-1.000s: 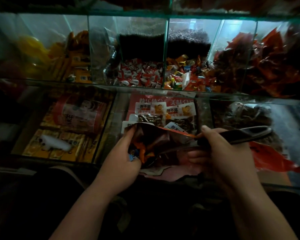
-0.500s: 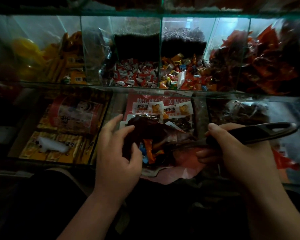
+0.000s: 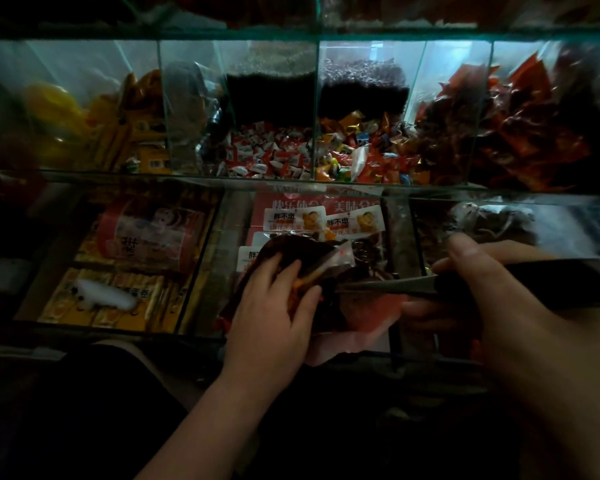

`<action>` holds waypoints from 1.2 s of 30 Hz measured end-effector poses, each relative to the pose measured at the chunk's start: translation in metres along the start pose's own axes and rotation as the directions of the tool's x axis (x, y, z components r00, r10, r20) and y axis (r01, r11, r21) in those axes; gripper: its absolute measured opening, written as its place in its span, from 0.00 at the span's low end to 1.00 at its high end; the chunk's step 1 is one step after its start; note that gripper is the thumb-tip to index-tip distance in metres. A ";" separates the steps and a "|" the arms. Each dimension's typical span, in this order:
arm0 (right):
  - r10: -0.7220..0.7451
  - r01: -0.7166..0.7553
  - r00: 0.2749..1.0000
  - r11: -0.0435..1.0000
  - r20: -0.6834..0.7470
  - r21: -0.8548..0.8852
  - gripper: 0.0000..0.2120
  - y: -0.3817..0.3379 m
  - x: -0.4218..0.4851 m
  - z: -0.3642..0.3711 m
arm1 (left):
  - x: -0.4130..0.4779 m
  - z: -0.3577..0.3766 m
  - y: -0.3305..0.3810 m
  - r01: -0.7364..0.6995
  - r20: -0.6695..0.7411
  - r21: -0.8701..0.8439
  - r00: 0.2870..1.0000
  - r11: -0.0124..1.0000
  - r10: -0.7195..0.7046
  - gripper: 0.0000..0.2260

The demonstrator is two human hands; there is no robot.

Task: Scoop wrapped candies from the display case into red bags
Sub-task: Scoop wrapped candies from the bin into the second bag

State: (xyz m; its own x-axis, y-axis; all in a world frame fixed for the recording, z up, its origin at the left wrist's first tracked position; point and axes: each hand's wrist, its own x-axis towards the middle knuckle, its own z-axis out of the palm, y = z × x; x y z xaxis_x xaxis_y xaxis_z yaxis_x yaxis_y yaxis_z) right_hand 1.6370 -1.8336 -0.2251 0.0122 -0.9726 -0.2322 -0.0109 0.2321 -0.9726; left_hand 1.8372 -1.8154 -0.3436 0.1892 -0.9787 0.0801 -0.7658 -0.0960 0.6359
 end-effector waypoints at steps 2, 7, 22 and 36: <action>-0.114 0.114 0.991 0.993 -0.076 -0.005 0.14 0.001 -0.006 0.001 | -0.004 0.002 -0.001 -0.046 -0.058 -0.017 0.997 0.999 0.045 0.28; -0.096 0.104 0.993 0.984 -0.067 0.141 0.11 0.005 -0.006 -0.002 | 0.002 -0.002 0.001 -0.136 -0.210 -0.073 0.970 0.988 0.118 0.18; -0.111 0.202 0.970 0.866 -0.217 0.457 0.20 -0.025 0.015 -0.006 | 0.096 -0.029 0.048 -0.509 -0.368 0.073 0.786 0.858 0.497 0.11; -0.493 0.494 0.870 0.867 -0.026 0.068 0.08 0.024 0.080 -0.011 | 0.209 0.007 0.114 -0.182 -0.081 -0.143 0.982 0.973 0.172 0.24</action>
State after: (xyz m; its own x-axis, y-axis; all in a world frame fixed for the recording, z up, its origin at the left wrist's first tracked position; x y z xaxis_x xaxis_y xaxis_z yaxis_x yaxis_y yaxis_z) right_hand 1.6267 -1.9063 -0.2672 -0.0097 -0.9605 0.2780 0.0643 -0.2781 -0.9584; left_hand 1.7854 -2.0324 -0.2596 0.1041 -0.9626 0.2503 -0.6918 0.1107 0.7135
